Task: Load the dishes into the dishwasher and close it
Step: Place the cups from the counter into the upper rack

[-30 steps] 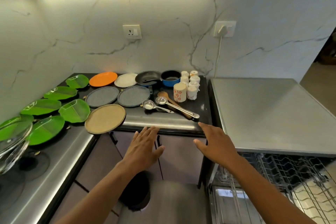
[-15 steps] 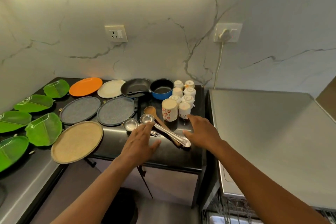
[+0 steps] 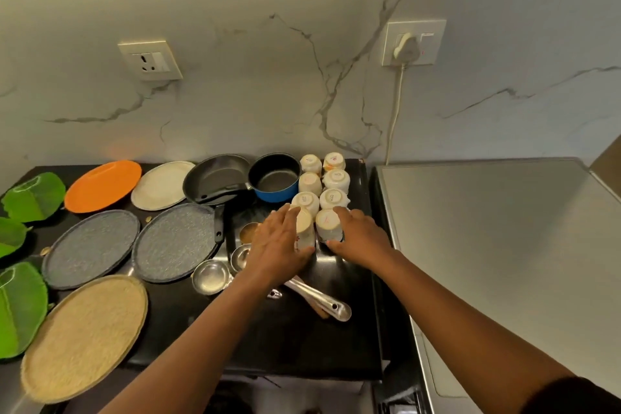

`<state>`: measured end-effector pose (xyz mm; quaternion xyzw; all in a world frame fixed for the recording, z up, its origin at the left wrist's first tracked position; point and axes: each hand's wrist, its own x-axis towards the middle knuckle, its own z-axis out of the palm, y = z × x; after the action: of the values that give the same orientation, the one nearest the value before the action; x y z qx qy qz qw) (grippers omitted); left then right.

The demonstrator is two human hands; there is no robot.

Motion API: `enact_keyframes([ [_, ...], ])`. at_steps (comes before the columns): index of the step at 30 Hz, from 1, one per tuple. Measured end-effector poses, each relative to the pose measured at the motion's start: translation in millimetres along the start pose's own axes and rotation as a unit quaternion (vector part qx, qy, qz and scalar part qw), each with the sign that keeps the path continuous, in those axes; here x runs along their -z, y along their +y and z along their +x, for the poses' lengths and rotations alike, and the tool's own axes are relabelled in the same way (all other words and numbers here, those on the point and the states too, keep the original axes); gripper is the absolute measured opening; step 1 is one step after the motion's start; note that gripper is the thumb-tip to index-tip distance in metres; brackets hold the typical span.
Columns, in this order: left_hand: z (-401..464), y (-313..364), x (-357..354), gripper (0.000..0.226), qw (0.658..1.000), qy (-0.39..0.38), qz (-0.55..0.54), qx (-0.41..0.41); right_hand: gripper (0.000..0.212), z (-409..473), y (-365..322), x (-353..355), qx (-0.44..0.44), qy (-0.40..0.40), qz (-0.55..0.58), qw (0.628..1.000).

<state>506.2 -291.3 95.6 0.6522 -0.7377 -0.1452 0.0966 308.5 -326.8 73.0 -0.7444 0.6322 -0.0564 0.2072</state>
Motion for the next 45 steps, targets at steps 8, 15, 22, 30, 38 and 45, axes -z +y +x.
enact_keyframes([
  [8, 56, -19, -7, 0.092, 0.999, -0.021, 0.008, -0.042, 0.075, 46, -7, -30, -0.031, 0.006, 0.023, 0.999],
  [15, 75, -27, -12, 0.089, 0.994, -0.035, -0.014, -0.1, 0.064, 48, -10, -46, -0.036, 0.087, 0.065, 0.993],
  [22, 70, 7, -11, 0.075, 0.968, -0.023, -0.18, -0.173, 0.082, 16, 1, -19, -0.106, 0.199, 0.154, 0.962],
  [30, 59, 77, -17, 0.044, 0.9, -0.111, -0.381, -0.177, 0.09, -52, 14, 18, -0.08, 0.315, 0.141, 0.935],
  [38, -3, 163, -42, 0.056, 0.853, -0.214, -0.412, -0.239, 0.11, -193, 59, 13, -0.134, 0.343, 0.151, 0.917],
  [45, -116, 249, -121, 0.052, 0.815, -0.348, -0.358, -0.294, 0.072, -346, 120, -35, -0.252, 0.376, 0.216, 0.865],
])
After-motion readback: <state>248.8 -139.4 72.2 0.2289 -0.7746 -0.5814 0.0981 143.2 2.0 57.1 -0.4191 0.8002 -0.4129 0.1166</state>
